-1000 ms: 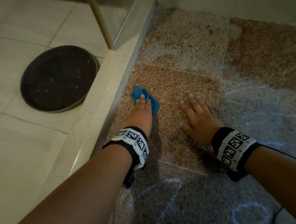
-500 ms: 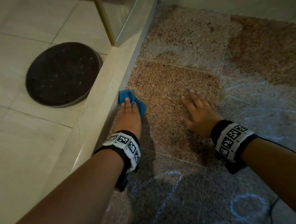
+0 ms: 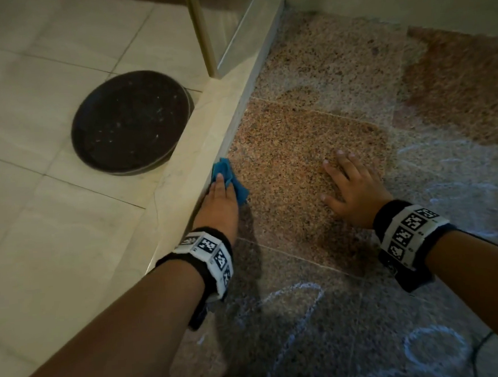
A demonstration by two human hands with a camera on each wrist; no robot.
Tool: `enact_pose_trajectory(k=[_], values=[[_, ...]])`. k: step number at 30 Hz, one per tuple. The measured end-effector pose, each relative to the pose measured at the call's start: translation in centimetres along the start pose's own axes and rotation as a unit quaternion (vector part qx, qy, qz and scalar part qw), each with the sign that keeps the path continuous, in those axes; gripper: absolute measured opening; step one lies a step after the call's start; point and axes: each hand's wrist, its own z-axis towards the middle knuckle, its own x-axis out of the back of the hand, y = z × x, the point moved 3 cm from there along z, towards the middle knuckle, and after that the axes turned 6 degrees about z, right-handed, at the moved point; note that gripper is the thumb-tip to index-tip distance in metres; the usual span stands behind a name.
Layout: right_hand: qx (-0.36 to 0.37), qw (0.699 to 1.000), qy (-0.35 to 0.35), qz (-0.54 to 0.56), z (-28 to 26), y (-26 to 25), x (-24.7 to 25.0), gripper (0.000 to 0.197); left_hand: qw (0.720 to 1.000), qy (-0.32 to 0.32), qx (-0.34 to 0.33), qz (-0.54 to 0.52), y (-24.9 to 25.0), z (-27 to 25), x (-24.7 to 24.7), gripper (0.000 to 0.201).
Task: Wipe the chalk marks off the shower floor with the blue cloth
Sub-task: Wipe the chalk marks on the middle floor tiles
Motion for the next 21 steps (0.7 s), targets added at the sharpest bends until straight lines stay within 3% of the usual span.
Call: enact_pose_trajectory(k=[3, 7, 9, 15, 17, 21], values=[[-0.002, 1.000, -0.004, 0.000, 0.0, 0.0, 0.1, 0.072, 1.000, -0.015, -0.014, -0.016, 1.2, -0.6, 0.0, 0.061], [-0.003, 1.000, -0.006, -0.002, 0.0, -0.1, 0.0, 0.072, 0.991, -0.002, -0.128, -0.049, 4.5, -1.8, -0.9, 0.063], [-0.005, 1.000, -0.006, -0.006, 0.0, -0.1, 0.0, 0.072, 0.986, 0.006, -0.155, -0.054, 4.7, -1.8, -1.2, 0.063], [-0.008, 1.000, -0.016, 0.000, 0.0, -0.1, 0.2, 0.072, 1.000, 0.016, -0.016, -0.001, 0.1, 0.0, 0.1, 0.061], [-0.006, 1.000, -0.013, -0.008, -0.1, -0.1, 0.2, 0.072, 1.000, 0.007, -0.011, -0.002, 0.3, -0.2, 0.6, 0.064], [-0.006, 1.000, -0.008, -0.007, 0.0, -0.1, 0.1, 0.072, 0.989, -0.023, -0.140, -0.030, 4.1, -1.6, -0.8, 0.063]])
